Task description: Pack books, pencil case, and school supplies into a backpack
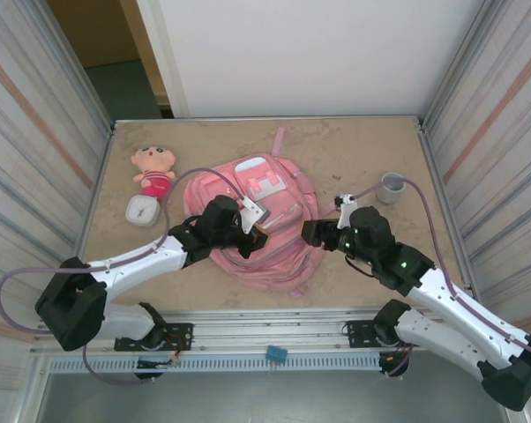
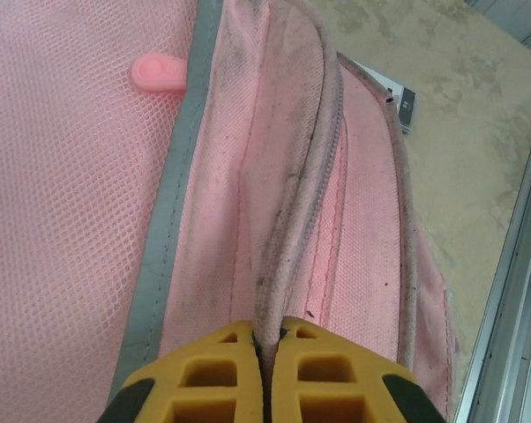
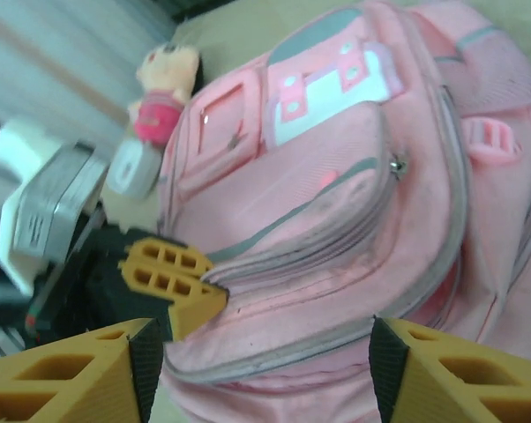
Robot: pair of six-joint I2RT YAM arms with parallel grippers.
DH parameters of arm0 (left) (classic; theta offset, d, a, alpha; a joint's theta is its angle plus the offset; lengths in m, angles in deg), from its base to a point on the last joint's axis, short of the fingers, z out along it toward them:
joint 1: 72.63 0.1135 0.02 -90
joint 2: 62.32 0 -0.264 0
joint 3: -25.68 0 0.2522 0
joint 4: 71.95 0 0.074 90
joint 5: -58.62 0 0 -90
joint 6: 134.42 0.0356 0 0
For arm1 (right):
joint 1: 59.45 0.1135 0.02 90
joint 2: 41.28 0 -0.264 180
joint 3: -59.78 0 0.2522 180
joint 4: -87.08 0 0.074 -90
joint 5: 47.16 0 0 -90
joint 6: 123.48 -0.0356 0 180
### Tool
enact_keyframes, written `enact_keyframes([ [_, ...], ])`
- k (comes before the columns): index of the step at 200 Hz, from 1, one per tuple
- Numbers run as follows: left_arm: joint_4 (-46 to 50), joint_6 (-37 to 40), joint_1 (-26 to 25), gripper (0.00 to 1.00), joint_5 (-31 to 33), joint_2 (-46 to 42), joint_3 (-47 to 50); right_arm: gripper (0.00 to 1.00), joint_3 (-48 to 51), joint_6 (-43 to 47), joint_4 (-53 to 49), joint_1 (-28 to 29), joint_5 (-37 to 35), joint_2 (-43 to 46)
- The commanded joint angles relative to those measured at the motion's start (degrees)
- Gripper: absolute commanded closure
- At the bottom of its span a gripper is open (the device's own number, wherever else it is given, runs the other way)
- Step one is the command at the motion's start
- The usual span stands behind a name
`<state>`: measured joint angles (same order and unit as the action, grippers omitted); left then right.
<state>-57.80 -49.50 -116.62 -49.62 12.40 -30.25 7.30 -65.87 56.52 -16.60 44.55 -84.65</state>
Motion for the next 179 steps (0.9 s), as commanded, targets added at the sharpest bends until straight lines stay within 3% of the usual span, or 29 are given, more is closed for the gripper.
enact_keyframes([
  [1,-5.0,0.4,0.2,1.00,-1.6,-1.4,0.5,0.33,-0.3,28.8,1.1,1.4,6.9,-0.7],
  [46,-5.1,-0.7,1.6,0.99,-5.3,-4.4,-0.2,0.37,4.4,63.1,9.8,4.0,7.7,-6.6],
  [77,-5.6,-1.7,3.8,1.00,-7.3,-4.3,-0.3,0.43,6.6,79.2,15.8,4.2,7.6,-11.5],
  [128,-5.1,-1.6,4.3,0.99,-8.8,-2.7,-1.2,0.47,5.7,86.8,19.5,6.1,5.7,-16.7],
  [179,-4.2,-3.1,4.9,0.99,-9.3,-0.4,-2.3,0.46,6.9,83.8,13.3,6.0,7.4,-6.4],
])
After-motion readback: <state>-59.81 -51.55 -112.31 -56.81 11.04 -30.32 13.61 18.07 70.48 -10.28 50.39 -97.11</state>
